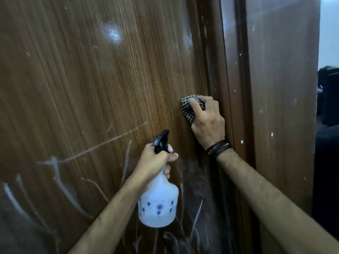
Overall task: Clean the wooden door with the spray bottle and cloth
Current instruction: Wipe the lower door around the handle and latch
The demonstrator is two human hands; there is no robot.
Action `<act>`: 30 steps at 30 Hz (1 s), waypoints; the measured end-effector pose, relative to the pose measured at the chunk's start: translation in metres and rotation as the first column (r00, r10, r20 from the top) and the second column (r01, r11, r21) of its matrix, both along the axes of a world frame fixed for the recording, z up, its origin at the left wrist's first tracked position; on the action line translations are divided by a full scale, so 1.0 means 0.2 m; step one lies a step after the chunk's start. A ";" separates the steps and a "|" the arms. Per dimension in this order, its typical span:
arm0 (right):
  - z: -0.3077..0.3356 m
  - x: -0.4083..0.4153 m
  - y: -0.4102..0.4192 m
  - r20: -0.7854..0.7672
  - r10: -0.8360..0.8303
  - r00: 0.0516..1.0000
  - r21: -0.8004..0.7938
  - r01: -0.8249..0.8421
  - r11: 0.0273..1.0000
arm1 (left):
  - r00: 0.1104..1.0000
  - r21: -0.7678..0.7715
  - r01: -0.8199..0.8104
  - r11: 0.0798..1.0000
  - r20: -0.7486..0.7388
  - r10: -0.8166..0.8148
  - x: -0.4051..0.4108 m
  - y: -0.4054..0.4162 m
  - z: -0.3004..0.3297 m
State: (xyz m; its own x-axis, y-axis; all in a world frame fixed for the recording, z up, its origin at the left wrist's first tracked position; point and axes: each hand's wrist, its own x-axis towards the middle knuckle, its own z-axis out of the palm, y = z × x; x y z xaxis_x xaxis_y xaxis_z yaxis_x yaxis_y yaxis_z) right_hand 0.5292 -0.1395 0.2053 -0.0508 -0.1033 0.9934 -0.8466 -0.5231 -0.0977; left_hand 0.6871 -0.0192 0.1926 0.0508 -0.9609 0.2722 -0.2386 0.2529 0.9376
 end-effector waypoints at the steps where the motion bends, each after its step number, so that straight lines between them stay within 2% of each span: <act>1: 0.00 -0.01 0.01 -0.027 -0.013 1.000 -0.003 0.013 1.000 | 1.000 -0.005 0.010 1.000 0.002 -0.010 0.00 0.00 0.01; 8: -0.36 0.00 0.04 0.052 -0.016 0.999 0.100 0.011 0.995 | 1.000 -0.002 0.005 1.000 0.021 -0.005 0.06 0.01 0.00; 13: -0.25 0.05 0.05 0.210 0.130 0.969 0.071 -0.147 0.987 | 0.996 0.010 -0.082 0.997 -0.028 0.083 0.09 0.04 -0.04; 16: -0.12 0.11 0.07 0.157 0.229 0.961 0.015 -0.234 0.972 | 0.977 -0.031 -0.191 0.981 -0.107 0.186 0.14 0.06 -0.05; 19: -0.13 0.22 0.09 0.009 0.240 0.971 0.007 -0.240 0.971 | 0.950 -0.025 -0.276 0.961 -0.156 0.269 0.20 0.09 -0.08; 21: -0.23 0.30 0.09 -0.109 0.237 0.965 0.002 -0.239 0.971 | 0.942 -0.014 -0.307 0.952 -0.144 0.302 0.25 0.11 -0.09; 23: -0.28 0.35 0.09 -0.160 0.246 0.956 -0.009 -0.250 0.968 | 0.940 -0.018 -0.326 0.945 -0.110 0.322 0.28 0.13 -0.10; 28: 0.03 0.47 0.10 0.003 0.328 0.945 -0.092 -0.327 0.941 | 0.951 -0.038 -0.298 0.954 -0.099 0.293 0.38 0.16 -0.08; 30: 0.15 0.52 0.12 0.002 0.353 0.936 -0.093 -0.351 0.932 | 0.948 -0.043 -0.303 0.952 -0.119 0.296 0.40 0.16 -0.07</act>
